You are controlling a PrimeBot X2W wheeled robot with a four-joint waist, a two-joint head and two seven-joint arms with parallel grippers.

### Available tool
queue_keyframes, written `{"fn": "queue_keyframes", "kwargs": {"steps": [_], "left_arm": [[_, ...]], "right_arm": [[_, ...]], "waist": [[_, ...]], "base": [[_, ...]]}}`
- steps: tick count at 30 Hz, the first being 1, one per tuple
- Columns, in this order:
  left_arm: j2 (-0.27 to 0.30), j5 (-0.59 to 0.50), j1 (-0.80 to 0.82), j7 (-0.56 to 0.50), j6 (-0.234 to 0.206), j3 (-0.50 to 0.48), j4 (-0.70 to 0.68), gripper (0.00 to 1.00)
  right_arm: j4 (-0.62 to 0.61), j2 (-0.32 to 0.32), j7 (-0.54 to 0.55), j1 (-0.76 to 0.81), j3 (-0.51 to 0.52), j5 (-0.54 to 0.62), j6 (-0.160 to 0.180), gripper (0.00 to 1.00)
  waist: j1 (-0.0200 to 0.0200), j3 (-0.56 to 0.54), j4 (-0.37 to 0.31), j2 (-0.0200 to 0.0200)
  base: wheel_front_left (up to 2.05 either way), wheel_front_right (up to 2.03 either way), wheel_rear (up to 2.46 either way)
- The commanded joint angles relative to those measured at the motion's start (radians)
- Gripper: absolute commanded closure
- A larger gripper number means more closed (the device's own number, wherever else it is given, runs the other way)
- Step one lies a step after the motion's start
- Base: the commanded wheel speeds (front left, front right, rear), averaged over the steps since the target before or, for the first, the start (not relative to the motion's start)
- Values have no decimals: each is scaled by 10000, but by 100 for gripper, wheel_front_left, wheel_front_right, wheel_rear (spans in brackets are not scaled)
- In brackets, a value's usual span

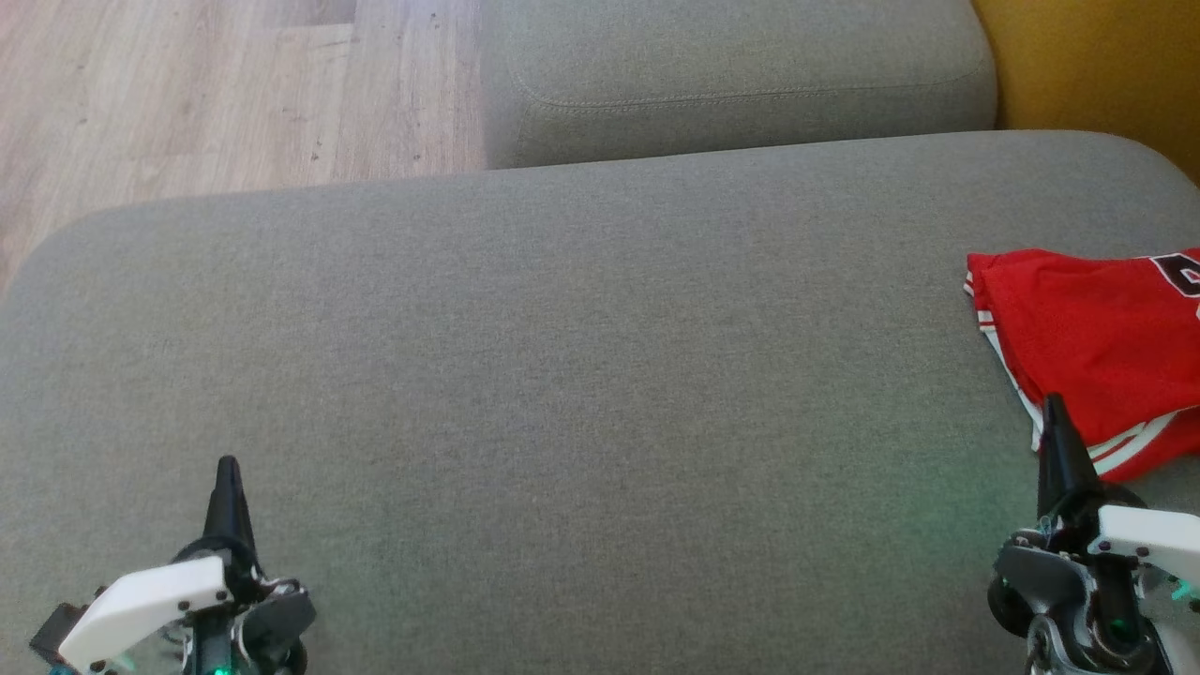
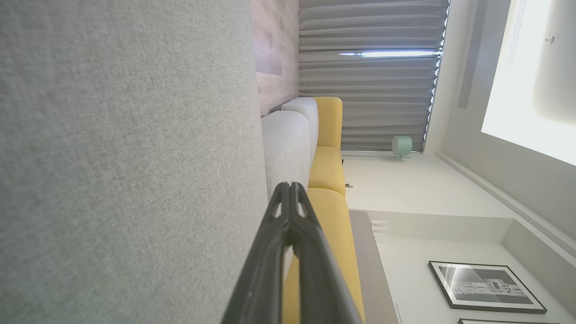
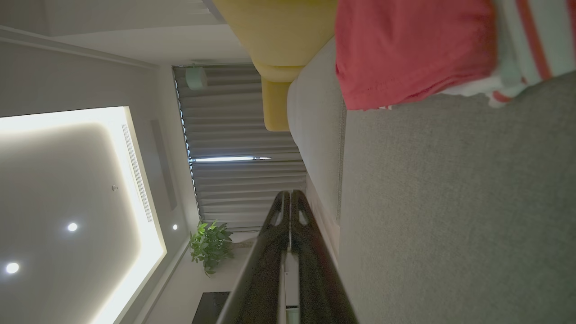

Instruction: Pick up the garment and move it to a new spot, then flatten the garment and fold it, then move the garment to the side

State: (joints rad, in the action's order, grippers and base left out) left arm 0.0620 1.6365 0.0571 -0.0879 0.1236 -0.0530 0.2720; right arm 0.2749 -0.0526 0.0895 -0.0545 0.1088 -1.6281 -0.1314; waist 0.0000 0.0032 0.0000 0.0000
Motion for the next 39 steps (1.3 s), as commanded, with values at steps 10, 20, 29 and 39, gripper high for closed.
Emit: {"fn": "queue_keyframes", "kwargs": {"steps": [10,20,29,39], "left_arm": [[53,-84,489,-65,71,-374,-279,100],[34,-107,491,-86,71,-400,-278,100],[17,-127,493,-106,71,-424,-276,100],[0,-147,495,-125,71,-448,-275,100]], "right_arm": [[-312,-124,75,-515,-152,27,7,100],[-311,-107,94,-517,-129,46,7,100],[-310,-92,111,-519,-107,64,7,100],[-308,-77,129,-521,-86,82,7,100]], "waist": [[0,0,0,0],[0,0,0,0],[0,0,0,0],[0,0,0,0]], "base": [[0,0,0],[0,0,0],[0,0,0],[0,0,0]]}}
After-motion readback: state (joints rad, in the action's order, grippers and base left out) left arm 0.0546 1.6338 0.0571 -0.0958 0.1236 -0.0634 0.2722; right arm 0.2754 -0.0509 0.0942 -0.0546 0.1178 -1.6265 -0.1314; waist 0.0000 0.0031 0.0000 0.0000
